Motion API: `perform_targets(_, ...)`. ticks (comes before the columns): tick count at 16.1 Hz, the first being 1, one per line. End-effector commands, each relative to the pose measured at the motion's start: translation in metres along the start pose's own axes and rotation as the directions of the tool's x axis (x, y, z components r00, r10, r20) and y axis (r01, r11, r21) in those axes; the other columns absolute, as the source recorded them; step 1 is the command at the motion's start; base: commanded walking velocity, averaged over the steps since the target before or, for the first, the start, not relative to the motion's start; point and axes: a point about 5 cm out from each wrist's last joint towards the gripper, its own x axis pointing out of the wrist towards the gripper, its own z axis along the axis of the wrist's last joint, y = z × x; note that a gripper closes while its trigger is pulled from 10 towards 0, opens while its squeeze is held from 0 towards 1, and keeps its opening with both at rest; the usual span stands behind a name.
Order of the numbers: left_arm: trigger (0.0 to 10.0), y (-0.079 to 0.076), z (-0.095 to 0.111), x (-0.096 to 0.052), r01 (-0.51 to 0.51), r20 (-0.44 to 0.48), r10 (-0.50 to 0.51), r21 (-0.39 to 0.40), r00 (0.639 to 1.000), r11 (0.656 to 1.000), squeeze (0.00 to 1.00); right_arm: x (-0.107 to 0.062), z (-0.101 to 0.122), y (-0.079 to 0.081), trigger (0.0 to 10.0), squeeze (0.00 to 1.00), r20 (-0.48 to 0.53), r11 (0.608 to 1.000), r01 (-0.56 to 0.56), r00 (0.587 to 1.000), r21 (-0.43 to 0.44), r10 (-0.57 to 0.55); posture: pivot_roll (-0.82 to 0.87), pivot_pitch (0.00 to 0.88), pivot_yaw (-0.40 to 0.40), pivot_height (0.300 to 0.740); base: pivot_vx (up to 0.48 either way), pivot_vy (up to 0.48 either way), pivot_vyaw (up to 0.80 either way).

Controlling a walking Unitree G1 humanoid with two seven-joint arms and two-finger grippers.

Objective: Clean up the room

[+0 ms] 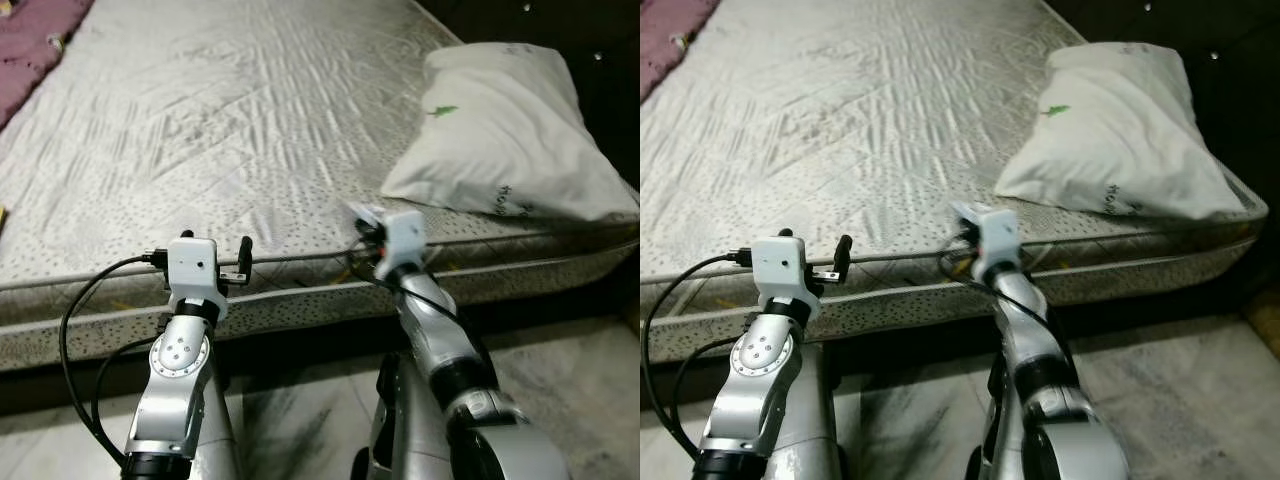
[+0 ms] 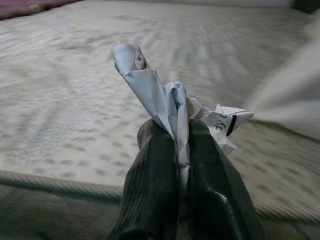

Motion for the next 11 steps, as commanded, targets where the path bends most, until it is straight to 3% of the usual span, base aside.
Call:
perform_targets(1, 10.0, 0.001, 0.000, 0.004, 0.006, 0.005, -0.006, -0.003, 1.000, 1.000, 0.00, -0.001, 0.010, -0.004, 0.0, 0.00, 0.055, 0.998, 0.055, 0.997, 0.010, -0.056, 0.12, 0.000, -0.030, 0.481, 0.000, 0.000, 0.00)
perform_targets(2, 10.0, 0.002, -0.001, 0.005, 0.005, 0.004, -0.005, -0.005, 1.000, 1.000, 0.00, -0.004, 0.008, -0.006, 0.0, 0.00, 0.050, 0.997, 0.078, 0.996, 0.026, -0.079, 0.12, 0.000, -0.030, 0.481, 0.000, 0.000, 0.00)
perform_targets(4, 10.0, 0.007, 0.001, 0.010, 0.000, 0.020, 0.000, -0.009, 1.000, 1.000, 0.00, -0.025, 0.009, -0.013, 0.0, 0.00, 0.105, 0.990, 0.132, 0.986, -0.043, -0.127, 0.09, 0.000, -0.001, 0.481, 0.000, 0.000, 0.00)
perform_targets(6, 10.0, 0.019, 0.007, 0.011, -0.049, 0.035, 0.051, -0.061, 0.998, 0.997, 0.00, -0.034, 0.018, -0.028, 0.0, 0.00, 0.132, 0.978, 0.210, 0.969, -0.006, -0.207, 0.08, 0.000, 0.003, 0.481, 0.000, 0.000, 0.00)
perform_targets(7, 10.0, 0.022, 0.007, 0.009, -0.053, 0.041, 0.056, -0.051, 0.998, 0.997, 0.00, -0.036, 0.022, -0.029, 0.0, 0.00, 0.142, 0.977, 0.211, 0.968, -0.011, -0.207, 0.08, 0.000, 0.004, 0.481, 0.000, 0.000, 0.00)
perform_targets(8, 10.0, 0.022, 0.004, 0.006, -0.046, 0.036, 0.047, -0.033, 0.998, 0.998, 0.00, -0.037, 0.025, -0.025, 1.1, 0.00, 0.150, 0.981, 0.190, 0.972, -0.041, -0.181, 0.08, 0.000, 0.002, 0.481, 0.000, 0.000, 0.00)
perform_targets(9, 10.0, 0.020, -0.001, 0.005, -0.034, 0.022, 0.035, -0.030, 0.999, 0.999, 0.00, -0.037, 0.027, -0.017, 10.0, 0.00, 0.150, 0.984, 0.170, 0.975, -0.048, -0.161, 0.09, 0.000, -0.002, 0.481, 0.000, 0.000, 0.00)
perform_targets(10, 10.0, 0.018, -0.002, 0.005, -0.022, 0.019, 0.022, -0.030, 1.000, 0.999, 0.00, -0.037, 0.029, -0.012, 10.0, 0.00, 0.149, 0.985, 0.168, 0.976, -0.045, -0.159, 0.10, 0.000, -0.003, 0.481, 0.000, 0.000, 0.00)
perform_targets(11, 10.0, 0.018, -0.004, 0.003, -0.020, 0.016, 0.021, -0.031, 1.000, 0.999, 0.00, -0.034, 0.028, -0.009, 10.0, 0.00, 0.113, 0.980, 0.197, 0.974, 0.018, -0.198, 0.09, 0.000, 0.001, 0.481, 0.000, 0.000, 0.00)
